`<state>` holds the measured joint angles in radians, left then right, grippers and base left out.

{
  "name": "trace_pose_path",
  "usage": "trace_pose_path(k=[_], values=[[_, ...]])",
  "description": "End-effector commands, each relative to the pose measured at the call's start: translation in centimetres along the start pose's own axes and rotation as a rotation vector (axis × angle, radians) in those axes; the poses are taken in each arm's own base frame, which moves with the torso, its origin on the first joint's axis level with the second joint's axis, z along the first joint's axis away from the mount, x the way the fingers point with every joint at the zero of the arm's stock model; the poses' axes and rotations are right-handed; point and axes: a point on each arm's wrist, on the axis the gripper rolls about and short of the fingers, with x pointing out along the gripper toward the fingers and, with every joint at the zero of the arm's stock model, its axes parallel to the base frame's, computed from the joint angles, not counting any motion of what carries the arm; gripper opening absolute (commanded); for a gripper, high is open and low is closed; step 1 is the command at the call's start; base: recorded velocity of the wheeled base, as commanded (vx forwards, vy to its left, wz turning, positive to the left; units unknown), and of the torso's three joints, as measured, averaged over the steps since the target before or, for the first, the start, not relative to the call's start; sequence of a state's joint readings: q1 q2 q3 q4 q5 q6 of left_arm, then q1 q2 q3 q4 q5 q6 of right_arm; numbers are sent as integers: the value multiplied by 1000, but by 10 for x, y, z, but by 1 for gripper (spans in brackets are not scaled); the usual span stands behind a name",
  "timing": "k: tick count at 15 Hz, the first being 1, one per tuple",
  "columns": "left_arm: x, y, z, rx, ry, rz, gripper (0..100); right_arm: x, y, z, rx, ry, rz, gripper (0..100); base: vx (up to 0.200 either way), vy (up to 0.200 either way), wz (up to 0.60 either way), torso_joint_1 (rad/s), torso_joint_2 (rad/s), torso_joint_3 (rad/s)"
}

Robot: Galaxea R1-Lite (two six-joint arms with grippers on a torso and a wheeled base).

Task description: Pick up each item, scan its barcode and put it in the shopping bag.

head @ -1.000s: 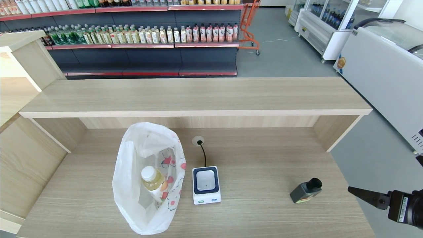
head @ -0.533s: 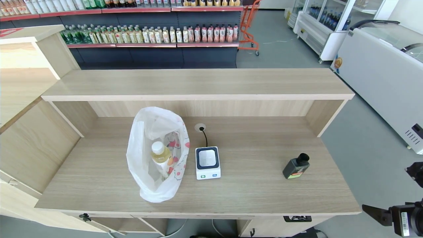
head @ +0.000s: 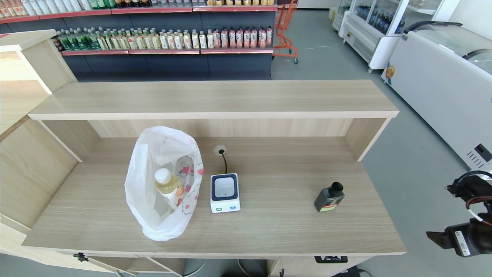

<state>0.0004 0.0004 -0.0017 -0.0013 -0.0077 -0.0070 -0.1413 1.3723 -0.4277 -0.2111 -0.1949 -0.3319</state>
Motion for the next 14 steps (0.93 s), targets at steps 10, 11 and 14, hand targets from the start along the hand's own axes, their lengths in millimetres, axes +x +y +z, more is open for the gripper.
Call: trace_pose_path(k=[10, 11, 14], values=[[0, 0, 0, -1, -1, 1, 100, 86, 75, 40, -452, -232, 449, 100, 0, 0, 0, 0, 0, 0], [0, 0, 0, -1, -1, 1, 100, 94, 78, 43, -505, -250, 456, 100, 0, 0, 0, 0, 0, 0], [0, 0, 0, -1, -1, 1, 100, 109, 90, 51, -575, -289, 471, 100, 0, 0, 0, 0, 0, 0]])
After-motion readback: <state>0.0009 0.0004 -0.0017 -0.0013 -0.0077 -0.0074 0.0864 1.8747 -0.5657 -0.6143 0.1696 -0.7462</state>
